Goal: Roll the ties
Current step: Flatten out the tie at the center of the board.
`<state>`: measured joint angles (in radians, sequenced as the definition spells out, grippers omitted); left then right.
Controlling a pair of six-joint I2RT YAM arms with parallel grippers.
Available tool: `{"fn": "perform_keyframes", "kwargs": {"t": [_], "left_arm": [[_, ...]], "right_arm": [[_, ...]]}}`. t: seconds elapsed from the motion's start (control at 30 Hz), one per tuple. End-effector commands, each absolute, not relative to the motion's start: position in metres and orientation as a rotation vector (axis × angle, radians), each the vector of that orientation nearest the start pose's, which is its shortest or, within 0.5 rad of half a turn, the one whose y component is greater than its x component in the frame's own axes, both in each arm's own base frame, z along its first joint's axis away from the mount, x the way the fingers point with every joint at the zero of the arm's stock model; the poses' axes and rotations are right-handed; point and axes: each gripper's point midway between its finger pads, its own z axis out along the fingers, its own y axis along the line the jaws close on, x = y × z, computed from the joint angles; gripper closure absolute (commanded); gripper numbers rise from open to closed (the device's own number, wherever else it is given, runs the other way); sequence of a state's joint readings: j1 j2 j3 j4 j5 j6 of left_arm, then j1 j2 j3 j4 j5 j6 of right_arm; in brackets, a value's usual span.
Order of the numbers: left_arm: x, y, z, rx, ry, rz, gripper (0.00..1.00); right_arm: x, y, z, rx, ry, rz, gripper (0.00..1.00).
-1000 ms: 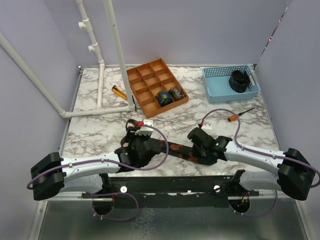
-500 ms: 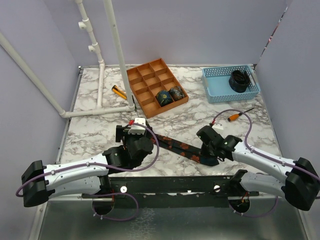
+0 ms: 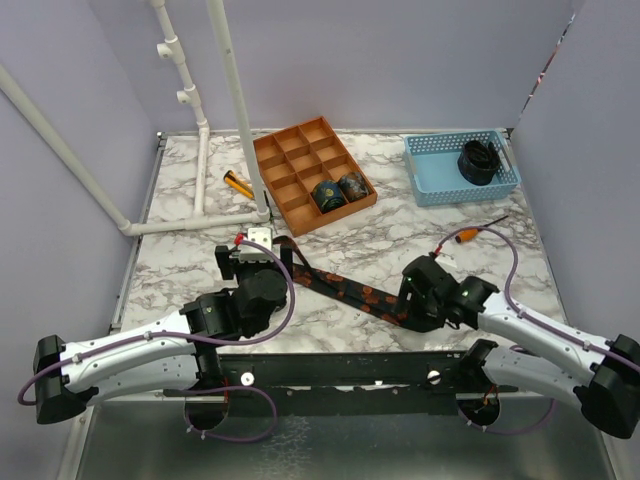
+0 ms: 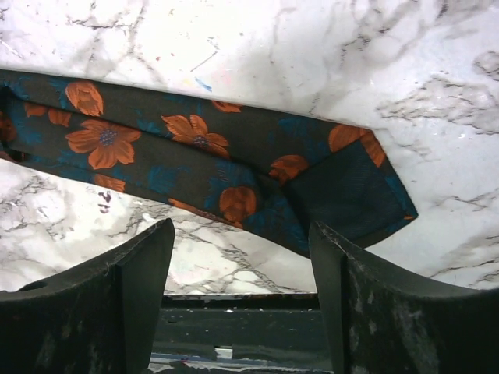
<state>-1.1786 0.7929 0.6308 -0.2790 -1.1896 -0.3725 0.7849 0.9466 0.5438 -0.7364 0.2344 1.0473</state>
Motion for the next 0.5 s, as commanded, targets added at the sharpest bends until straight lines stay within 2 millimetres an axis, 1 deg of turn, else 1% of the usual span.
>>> {"fn": "perform_keyframes", "kwargs": {"t": [0.0,0.07,0.17,0.33,0.4,0.47], "left_arm": [[0.224,-0.133,0.241,-0.016,1.712,0.03,0.01],[0.224,-0.133,0.242,-0.023,1.709,0.026,0.01],[0.225,-0.134,0.242,-0.024,1.71,0.024,0.01],[0.225,-0.138,0.244,-0.043,1.709,-0.012,0.01],[0.225,-0.139,0.246,-0.049,1.704,-0.029,0.01],[0.225,-0.14,0.249,-0.045,1.699,-0.031,0.01]], "right_arm": [[0.146,0.15,0.043,0.457,2.707,0.279,0.25],[0.143,0.148,0.027,0.52,2.732,0.243,0.25],[0.144,0.137,0.01,0.649,2.703,0.155,0.25],[0.156,0.118,-0.004,0.863,2.668,0.124,0.25],[0.162,0.108,-0.01,0.924,2.665,0.111,0.26],[0.172,0.099,-0.011,0.947,2.667,0.094,0.26]]}}
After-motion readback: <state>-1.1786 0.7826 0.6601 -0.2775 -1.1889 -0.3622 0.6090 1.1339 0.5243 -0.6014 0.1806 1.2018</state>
